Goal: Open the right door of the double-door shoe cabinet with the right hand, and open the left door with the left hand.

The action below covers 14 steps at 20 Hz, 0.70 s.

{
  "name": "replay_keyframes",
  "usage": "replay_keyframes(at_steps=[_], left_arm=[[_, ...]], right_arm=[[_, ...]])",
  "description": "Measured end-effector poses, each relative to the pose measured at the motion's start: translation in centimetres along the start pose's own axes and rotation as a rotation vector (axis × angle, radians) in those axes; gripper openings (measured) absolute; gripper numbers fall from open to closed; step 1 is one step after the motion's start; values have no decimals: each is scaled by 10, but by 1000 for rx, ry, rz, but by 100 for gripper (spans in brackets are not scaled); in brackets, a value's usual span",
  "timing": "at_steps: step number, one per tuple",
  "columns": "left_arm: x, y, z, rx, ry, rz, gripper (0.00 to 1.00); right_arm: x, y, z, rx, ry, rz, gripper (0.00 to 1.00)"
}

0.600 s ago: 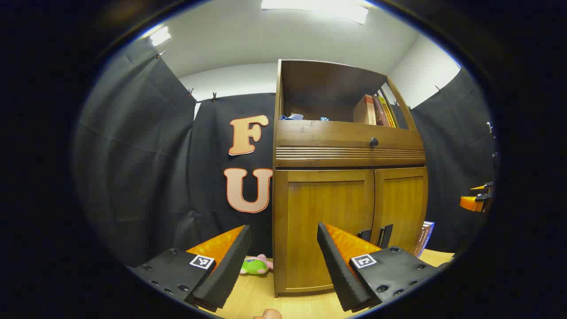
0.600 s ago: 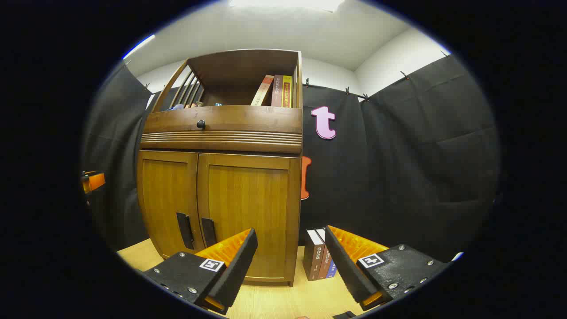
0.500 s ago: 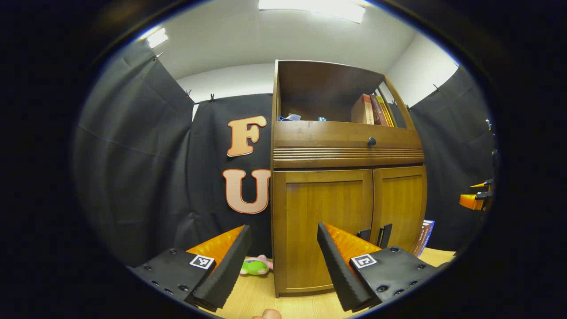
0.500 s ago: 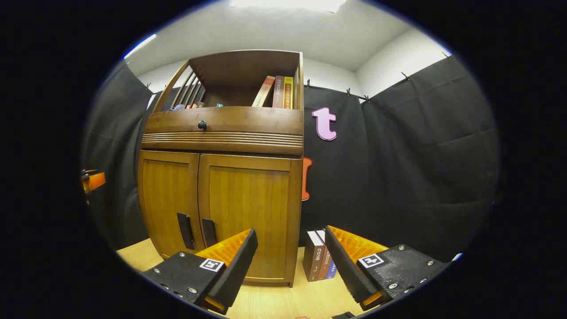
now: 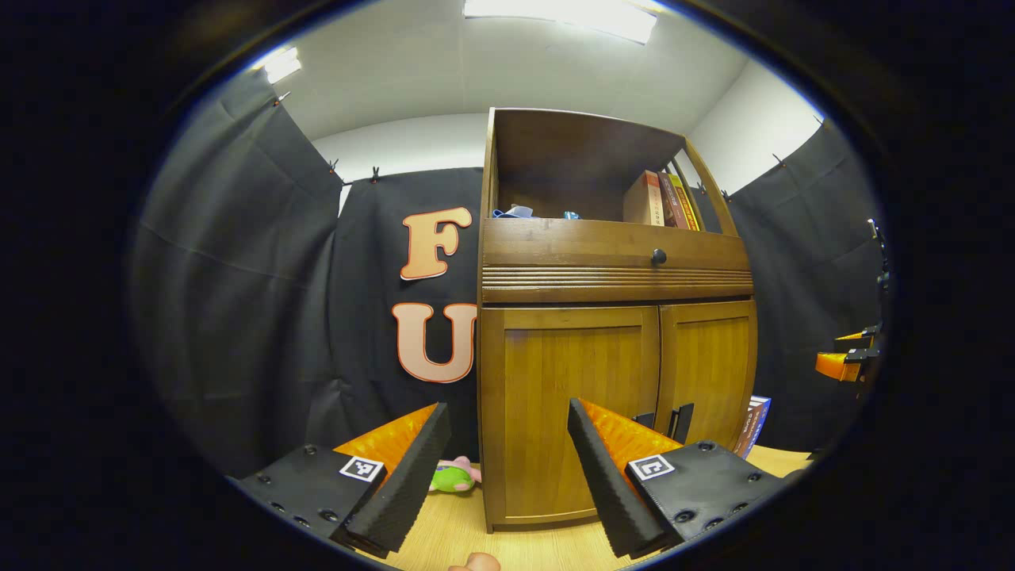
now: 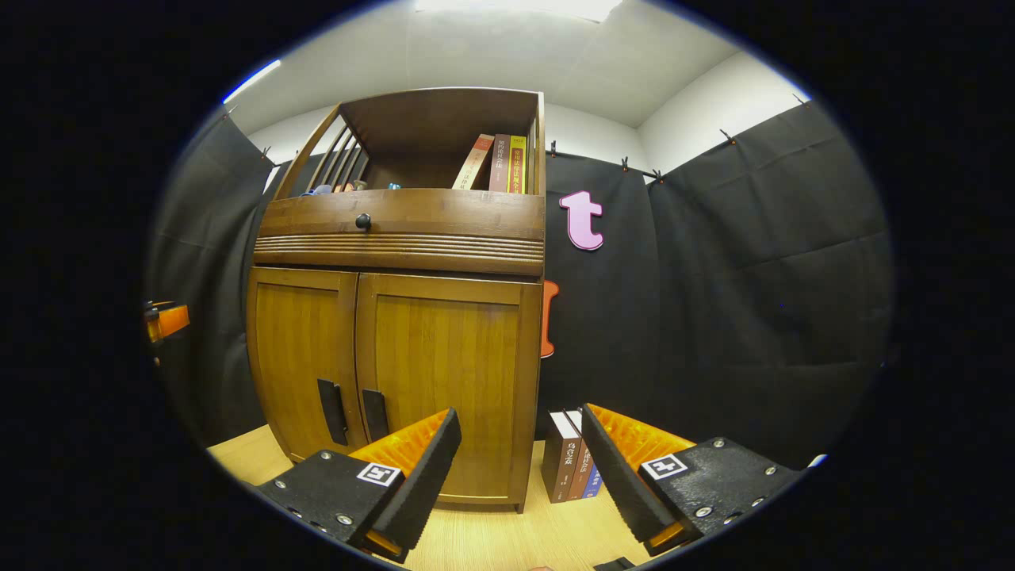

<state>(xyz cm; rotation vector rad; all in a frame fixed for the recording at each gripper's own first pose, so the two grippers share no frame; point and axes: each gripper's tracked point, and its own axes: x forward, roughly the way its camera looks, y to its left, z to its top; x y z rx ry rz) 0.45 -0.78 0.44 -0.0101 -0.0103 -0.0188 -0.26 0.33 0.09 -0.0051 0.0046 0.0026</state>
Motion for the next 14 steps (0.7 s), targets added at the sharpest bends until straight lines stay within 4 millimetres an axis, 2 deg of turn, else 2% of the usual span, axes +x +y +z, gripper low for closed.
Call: replay_keyframes(at_steps=[8, 14], left_arm=[[-2, 2, -2, -1, 2, 3, 95], [-5, 3, -9, -4, 10, -6, 95]], right_arm=[[7, 23, -8, 16, 18, 28, 95], [23, 73, -29, 34, 38, 96, 95]])
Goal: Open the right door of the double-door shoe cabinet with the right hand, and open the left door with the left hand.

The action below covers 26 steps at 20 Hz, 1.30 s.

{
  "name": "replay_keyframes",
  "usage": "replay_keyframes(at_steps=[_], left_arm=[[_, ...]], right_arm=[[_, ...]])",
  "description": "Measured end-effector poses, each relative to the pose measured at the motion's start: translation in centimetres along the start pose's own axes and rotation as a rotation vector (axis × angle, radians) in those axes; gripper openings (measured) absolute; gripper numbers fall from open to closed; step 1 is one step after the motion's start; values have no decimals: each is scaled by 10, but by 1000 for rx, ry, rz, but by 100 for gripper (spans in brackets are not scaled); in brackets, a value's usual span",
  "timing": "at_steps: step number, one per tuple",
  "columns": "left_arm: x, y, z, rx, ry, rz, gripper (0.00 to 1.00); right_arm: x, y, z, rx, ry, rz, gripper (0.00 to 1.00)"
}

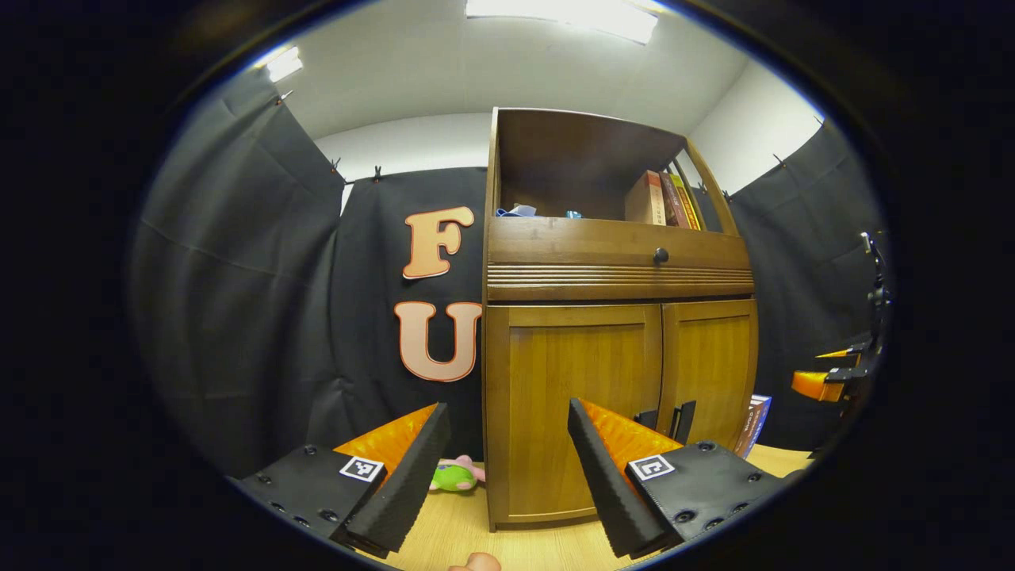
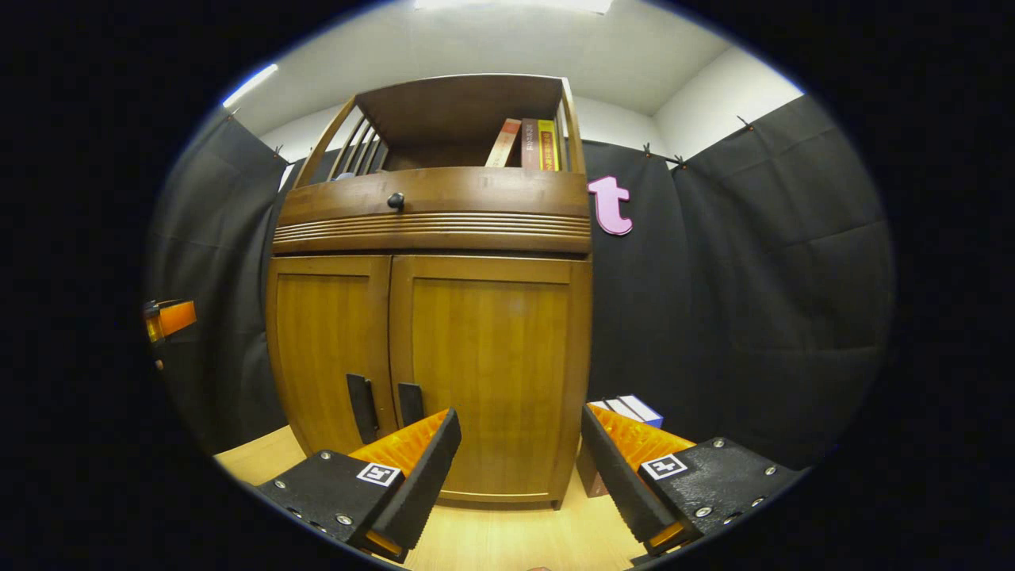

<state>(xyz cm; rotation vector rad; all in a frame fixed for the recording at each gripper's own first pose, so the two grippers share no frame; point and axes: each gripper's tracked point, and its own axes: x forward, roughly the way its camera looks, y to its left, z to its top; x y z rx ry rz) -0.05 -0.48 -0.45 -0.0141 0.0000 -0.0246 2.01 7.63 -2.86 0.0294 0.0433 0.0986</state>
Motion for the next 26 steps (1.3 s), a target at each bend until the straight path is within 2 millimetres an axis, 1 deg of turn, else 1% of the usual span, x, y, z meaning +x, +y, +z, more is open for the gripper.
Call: replay_keyframes(at_steps=[4, 7, 9, 10, 11, 12, 15, 16, 17, 20, 21, 24, 25, 26], left_arm=[[0, 9, -4, 9, 0, 18, 95], [-2, 8, -1, -7, -13, 6, 97], [-4, 8, 2, -31, -19, -14, 97], [-4, 9, 4, -40, -21, -17, 95], [-3, 11, 5, -44, -24, -17, 95], [-4, 13, 5, -46, -27, -17, 95], [-5, 17, 7, -41, -33, -16, 95], [-5, 20, 8, -33, -35, -11, 96], [-5, 23, 8, -26, -37, -5, 96], [-7, 28, 8, -27, -39, 5, 95], [-7, 30, 6, -27, -38, 7, 96], [-7, 34, 3, -16, -28, 16, 95], [-7, 36, 3, -11, -25, 17, 95], [-7, 37, 3, -8, -24, 19, 95]], right_arm=[[19, 40, -12, 31, -8, 61, 95], [38, 58, -23, 32, 1, 73, 95], [52, 68, -34, 43, 17, 72, 95], [60, 72, -39, 46, 22, 71, 95], [68, 75, -45, 50, 24, 69, 100], [75, 77, -50, 50, 28, 62, 95], [98, 86, -65, 43, 39, 60, 95], [103, 91, -69, 44, 46, 66, 97], [109, 95, -74, 44, 54, 69, 95], [125, 107, -84, 33, 76, 71, 95], [129, 110, -87, 33, 77, 73, 95], [143, 114, -94, 29, 81, 64, 93], [148, 116, -97, 31, 85, 65, 100], [152, 118, -100, 34, 89, 66, 98]])
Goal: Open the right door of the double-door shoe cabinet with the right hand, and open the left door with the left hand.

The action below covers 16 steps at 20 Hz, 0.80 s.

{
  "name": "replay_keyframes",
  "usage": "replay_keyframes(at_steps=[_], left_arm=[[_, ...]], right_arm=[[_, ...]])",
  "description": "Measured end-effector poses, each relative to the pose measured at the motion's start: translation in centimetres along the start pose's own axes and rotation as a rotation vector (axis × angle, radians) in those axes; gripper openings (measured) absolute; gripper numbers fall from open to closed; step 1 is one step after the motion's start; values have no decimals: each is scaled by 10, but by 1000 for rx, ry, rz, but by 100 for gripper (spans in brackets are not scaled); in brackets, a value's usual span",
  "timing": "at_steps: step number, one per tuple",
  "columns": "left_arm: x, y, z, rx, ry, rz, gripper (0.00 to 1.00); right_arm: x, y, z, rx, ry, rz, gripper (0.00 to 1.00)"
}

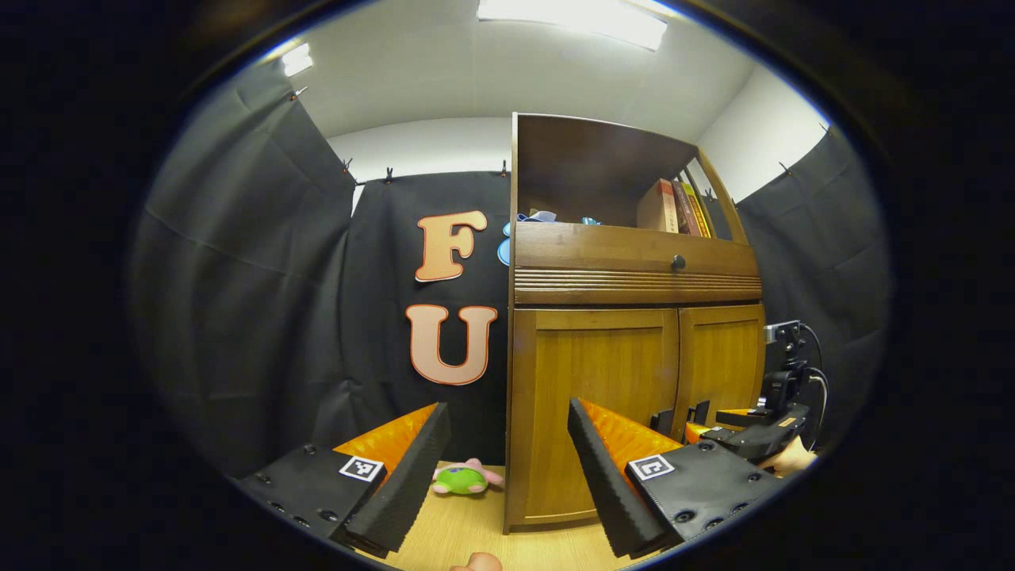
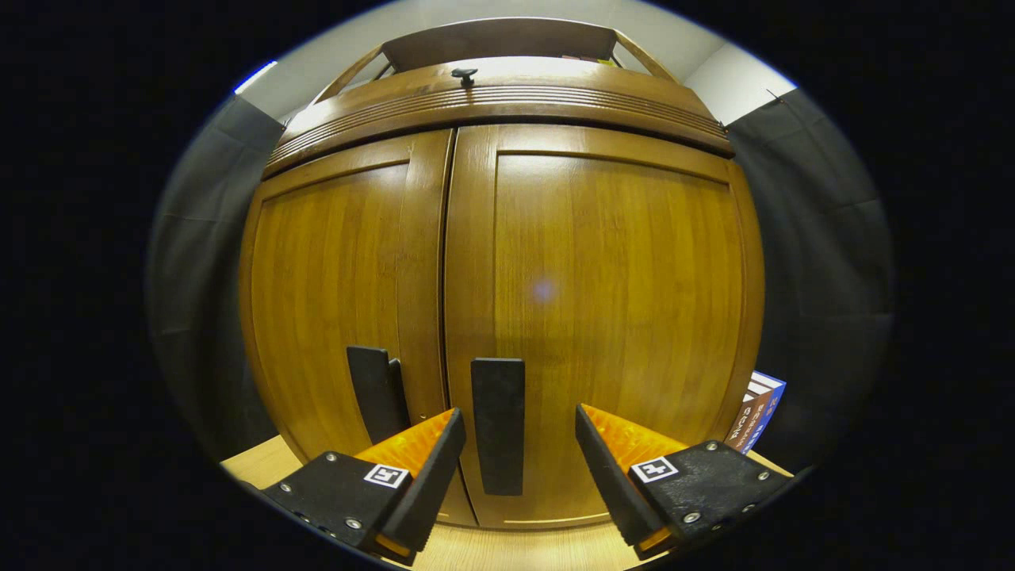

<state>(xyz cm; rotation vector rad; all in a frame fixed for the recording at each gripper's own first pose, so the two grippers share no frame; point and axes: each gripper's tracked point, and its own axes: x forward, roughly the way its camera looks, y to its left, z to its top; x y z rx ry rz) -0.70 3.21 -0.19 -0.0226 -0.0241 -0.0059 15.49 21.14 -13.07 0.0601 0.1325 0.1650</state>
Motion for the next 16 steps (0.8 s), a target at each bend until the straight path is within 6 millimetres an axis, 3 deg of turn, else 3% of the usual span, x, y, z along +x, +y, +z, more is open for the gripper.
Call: replay_keyframes(at_steps=[1, 4, 5, 10, 11, 12, 13, 14, 16], left_arm=[[-1, 1, 0, 0, 0, 2, 95], [-2, 1, 1, -1, -4, 9, 95], [-3, 3, 0, -1, -4, 12, 96], [-7, 3, 0, 3, 4, 26, 96], [-8, 2, 0, 9, 4, 30, 96], [-9, 1, 1, 18, 2, 35, 96], [-10, 0, 1, 24, -1, 39, 96], [-12, -2, 1, 26, -2, 38, 96], [-14, -12, 0, 8, -1, 21, 96]], right_arm=[[4, 2, -3, 4, 5, -1, 84], [8, 8, -9, 29, 24, 17, 70], [9, 11, -10, 36, 27, 24, 57], [10, 8, -10, 60, 34, 11, 36], [8, 8, -11, 56, 32, 13, 25], [5, 9, -11, 52, 29, 18, 35], [2, 9, -11, 51, 29, 24, 23], [-2, 9, -12, 48, 30, 31, 33], [-11, 7, -11, 45, 35, 47, 31]])
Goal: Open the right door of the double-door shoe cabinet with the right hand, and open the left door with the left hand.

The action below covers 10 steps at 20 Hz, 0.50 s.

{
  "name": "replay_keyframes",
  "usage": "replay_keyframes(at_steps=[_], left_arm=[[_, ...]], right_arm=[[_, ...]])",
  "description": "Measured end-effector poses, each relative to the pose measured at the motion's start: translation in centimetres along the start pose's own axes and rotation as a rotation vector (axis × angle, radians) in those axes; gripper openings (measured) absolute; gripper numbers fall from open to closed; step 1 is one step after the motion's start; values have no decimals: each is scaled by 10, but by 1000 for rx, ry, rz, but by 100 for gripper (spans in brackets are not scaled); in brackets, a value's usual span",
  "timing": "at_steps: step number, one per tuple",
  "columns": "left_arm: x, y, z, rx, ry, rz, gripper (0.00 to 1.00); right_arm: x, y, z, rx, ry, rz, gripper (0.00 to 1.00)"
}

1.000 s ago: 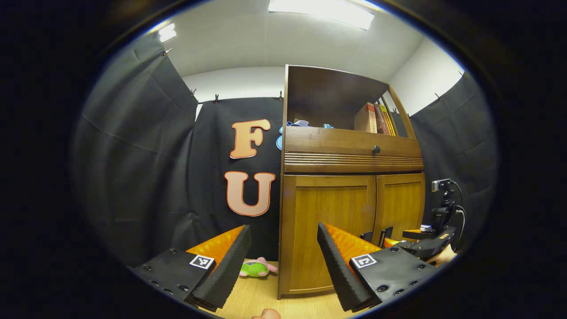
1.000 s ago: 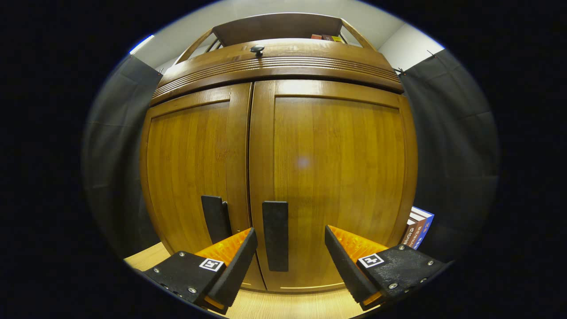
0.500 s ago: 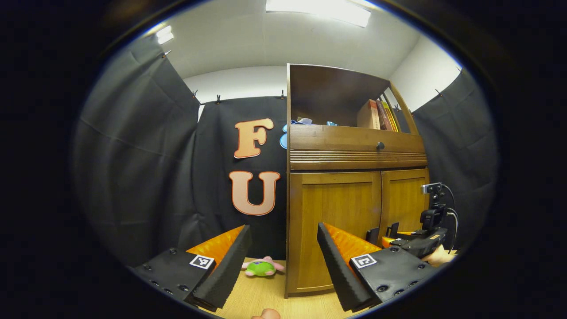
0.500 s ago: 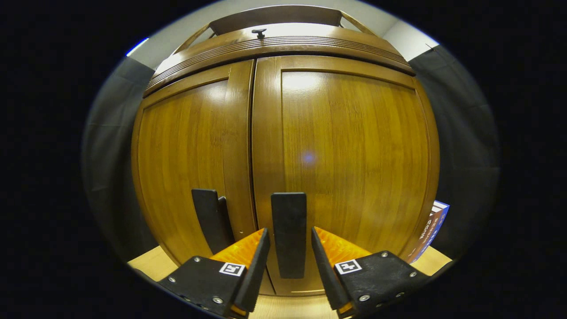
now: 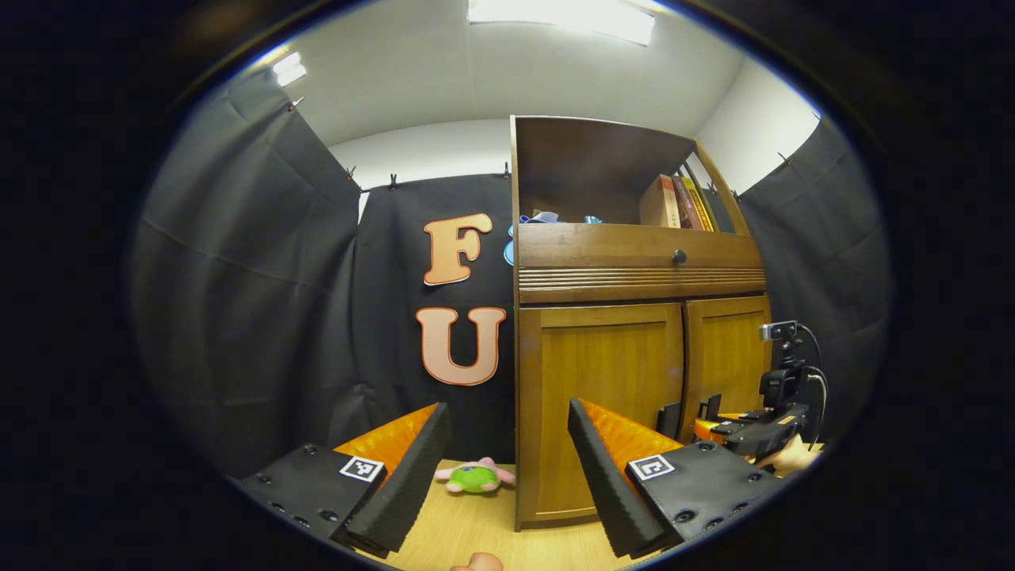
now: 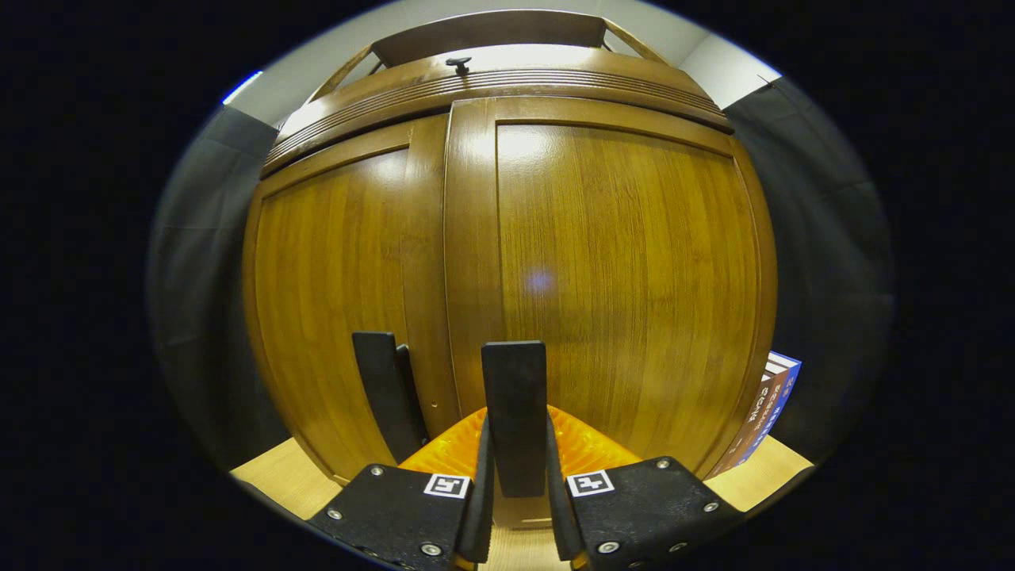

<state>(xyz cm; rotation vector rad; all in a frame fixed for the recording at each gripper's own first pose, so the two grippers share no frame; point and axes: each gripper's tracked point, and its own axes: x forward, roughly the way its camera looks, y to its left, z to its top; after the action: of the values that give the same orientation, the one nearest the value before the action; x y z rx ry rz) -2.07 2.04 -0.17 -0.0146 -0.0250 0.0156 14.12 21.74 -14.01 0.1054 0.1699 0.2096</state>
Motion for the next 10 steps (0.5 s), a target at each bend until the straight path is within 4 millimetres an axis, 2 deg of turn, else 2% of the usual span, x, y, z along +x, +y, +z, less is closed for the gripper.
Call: replay_keyframes(at_steps=[2, 3, 4, 10], left_arm=[[-2, -5, 0, -13, 3, -13, 96], [-2, -7, -1, -12, 4, -13, 95], [-4, -8, -1, -9, 7, -15, 96], [-13, -18, 3, -13, 7, -28, 95]], right_arm=[[-14, -2, -1, -4, 5, 16, 30], [-21, -3, -2, -8, 5, 23, 21], [-27, -5, -2, -10, 4, 29, 30], [-64, -15, -1, -4, -4, 51, 29]])
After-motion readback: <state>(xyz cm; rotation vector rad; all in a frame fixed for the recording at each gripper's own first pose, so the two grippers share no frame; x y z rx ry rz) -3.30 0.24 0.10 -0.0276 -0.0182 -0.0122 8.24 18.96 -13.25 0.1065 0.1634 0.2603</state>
